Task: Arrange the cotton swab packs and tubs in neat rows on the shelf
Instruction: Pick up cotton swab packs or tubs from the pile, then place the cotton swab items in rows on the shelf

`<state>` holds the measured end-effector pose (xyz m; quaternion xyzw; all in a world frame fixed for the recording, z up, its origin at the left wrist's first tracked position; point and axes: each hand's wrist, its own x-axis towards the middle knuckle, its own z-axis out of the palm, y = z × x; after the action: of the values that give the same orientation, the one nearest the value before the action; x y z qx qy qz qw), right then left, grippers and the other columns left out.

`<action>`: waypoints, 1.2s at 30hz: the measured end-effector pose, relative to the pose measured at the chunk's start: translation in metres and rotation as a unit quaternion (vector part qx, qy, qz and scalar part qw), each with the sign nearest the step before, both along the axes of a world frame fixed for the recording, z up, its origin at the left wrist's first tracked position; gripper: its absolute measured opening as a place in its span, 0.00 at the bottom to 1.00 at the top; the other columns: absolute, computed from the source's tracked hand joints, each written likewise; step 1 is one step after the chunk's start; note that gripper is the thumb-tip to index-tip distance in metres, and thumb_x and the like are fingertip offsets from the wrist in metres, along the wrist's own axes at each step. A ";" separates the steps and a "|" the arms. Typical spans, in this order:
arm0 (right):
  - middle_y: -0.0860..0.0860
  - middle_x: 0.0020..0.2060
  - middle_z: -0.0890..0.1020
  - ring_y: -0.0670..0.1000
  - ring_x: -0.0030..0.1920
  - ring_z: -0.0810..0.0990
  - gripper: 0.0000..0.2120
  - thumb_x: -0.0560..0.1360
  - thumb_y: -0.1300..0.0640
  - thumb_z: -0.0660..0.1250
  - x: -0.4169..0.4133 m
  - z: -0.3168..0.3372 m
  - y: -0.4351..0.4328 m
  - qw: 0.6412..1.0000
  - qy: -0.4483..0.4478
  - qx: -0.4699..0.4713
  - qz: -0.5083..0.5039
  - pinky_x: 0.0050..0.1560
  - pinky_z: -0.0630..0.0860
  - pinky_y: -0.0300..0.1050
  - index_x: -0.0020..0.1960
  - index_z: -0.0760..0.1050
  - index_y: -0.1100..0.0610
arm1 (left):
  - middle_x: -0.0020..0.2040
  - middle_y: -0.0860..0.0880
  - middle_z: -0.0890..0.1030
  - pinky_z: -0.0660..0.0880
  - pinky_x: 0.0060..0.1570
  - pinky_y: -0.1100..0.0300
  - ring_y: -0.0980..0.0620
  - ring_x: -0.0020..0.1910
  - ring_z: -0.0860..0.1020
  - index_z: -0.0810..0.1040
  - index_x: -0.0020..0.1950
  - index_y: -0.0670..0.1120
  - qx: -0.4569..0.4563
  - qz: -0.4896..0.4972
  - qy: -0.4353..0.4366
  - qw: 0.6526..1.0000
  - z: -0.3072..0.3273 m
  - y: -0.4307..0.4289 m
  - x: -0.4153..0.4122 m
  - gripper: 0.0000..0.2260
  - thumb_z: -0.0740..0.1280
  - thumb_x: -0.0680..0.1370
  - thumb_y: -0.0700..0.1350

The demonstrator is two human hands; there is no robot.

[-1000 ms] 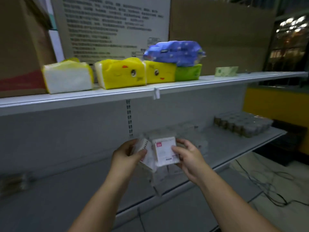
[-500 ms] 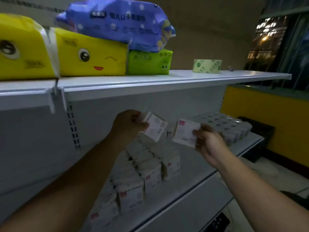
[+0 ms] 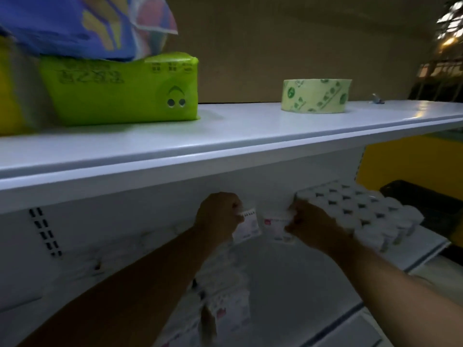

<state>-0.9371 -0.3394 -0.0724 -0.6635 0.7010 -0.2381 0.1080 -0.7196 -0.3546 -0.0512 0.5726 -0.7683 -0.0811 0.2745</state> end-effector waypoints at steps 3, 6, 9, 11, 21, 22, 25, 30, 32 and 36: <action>0.49 0.46 0.78 0.45 0.42 0.75 0.14 0.73 0.56 0.70 -0.005 -0.011 -0.022 0.996 0.011 0.028 0.081 0.32 0.66 0.26 0.56 0.72 0.52 | 0.60 0.46 0.77 0.69 0.57 0.59 0.47 0.59 0.74 0.77 0.59 0.46 0.045 0.018 -0.128 0.991 -0.018 -0.009 -0.016 0.14 0.69 0.75 0.47; 0.53 0.52 0.79 0.51 0.49 0.80 0.11 0.72 0.57 0.70 -0.006 -0.031 -0.043 0.984 0.013 0.029 0.177 0.44 0.76 0.40 0.51 0.71 0.50 | 0.67 0.45 0.72 0.65 0.64 0.57 0.46 0.66 0.70 0.71 0.66 0.45 0.090 0.059 -0.210 0.972 -0.032 -0.011 -0.020 0.17 0.64 0.77 0.43; 0.52 0.59 0.75 0.53 0.56 0.77 0.18 0.74 0.55 0.68 -0.002 -0.044 -0.058 0.974 0.007 0.005 0.228 0.56 0.72 0.42 0.63 0.71 0.53 | 0.66 0.46 0.72 0.65 0.63 0.55 0.46 0.65 0.69 0.70 0.65 0.45 0.092 0.112 -0.288 0.947 -0.034 -0.008 -0.021 0.16 0.63 0.77 0.42; 0.52 0.60 0.75 0.52 0.54 0.78 0.21 0.74 0.52 0.67 0.001 -0.049 -0.064 0.968 0.022 -0.029 0.247 0.55 0.71 0.41 0.66 0.69 0.53 | 0.65 0.46 0.71 0.64 0.62 0.55 0.45 0.65 0.69 0.69 0.65 0.45 0.090 0.131 -0.337 0.928 -0.032 -0.005 -0.023 0.16 0.62 0.77 0.43; 0.53 0.46 0.80 0.56 0.45 0.79 0.25 0.74 0.39 0.61 -0.008 -0.030 -0.056 0.949 0.052 -0.174 0.259 0.39 0.73 0.45 0.61 0.73 0.57 | 0.74 0.48 0.63 0.57 0.71 0.58 0.50 0.72 0.60 0.57 0.76 0.51 0.081 0.131 -0.205 0.967 0.002 0.029 0.020 0.28 0.60 0.78 0.58; 0.53 0.44 0.80 0.55 0.42 0.79 0.24 0.75 0.39 0.60 -0.003 -0.021 -0.053 0.939 0.049 -0.187 0.284 0.38 0.71 0.43 0.60 0.73 0.57 | 0.75 0.48 0.62 0.57 0.72 0.57 0.50 0.73 0.60 0.57 0.76 0.51 0.079 0.149 -0.210 0.963 0.009 0.039 0.035 0.27 0.58 0.79 0.59; 0.54 0.52 0.80 0.54 0.51 0.78 0.24 0.75 0.42 0.61 0.021 0.002 -0.046 0.922 0.037 -0.177 0.343 0.48 0.72 0.45 0.63 0.73 0.57 | 0.75 0.48 0.61 0.57 0.73 0.55 0.50 0.74 0.59 0.56 0.76 0.51 0.096 0.214 -0.225 0.946 0.026 0.072 0.079 0.28 0.56 0.79 0.60; 0.50 0.70 0.68 0.49 0.68 0.68 0.25 0.78 0.42 0.58 0.079 0.024 -0.014 0.889 0.090 -0.129 0.431 0.66 0.62 0.40 0.71 0.64 0.52 | 0.77 0.48 0.56 0.53 0.73 0.56 0.51 0.77 0.52 0.54 0.77 0.50 0.124 0.307 -0.209 0.920 0.036 0.145 0.138 0.28 0.55 0.80 0.59; 0.49 0.74 0.62 0.48 0.73 0.60 0.27 0.78 0.41 0.56 0.116 0.032 0.008 0.866 0.114 -0.124 0.470 0.71 0.57 0.40 0.73 0.61 0.52 | 0.78 0.49 0.51 0.50 0.74 0.56 0.52 0.77 0.48 0.53 0.77 0.50 0.134 0.331 -0.194 0.914 0.034 0.181 0.158 0.28 0.55 0.80 0.59; 0.50 0.77 0.49 0.48 0.76 0.49 0.30 0.79 0.40 0.52 0.206 0.045 0.064 0.809 0.192 -0.136 0.538 0.73 0.47 0.40 0.77 0.50 0.51 | 0.79 0.51 0.45 0.44 0.75 0.55 0.53 0.77 0.41 0.48 0.78 0.51 0.181 0.352 -0.228 0.889 0.030 0.271 0.210 0.30 0.52 0.80 0.61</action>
<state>-0.7308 -0.2758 -0.0271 -0.9746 0.1988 -0.1023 -0.0091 -0.5096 -0.0833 -0.0211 0.8480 -0.5297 0.0161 -0.0065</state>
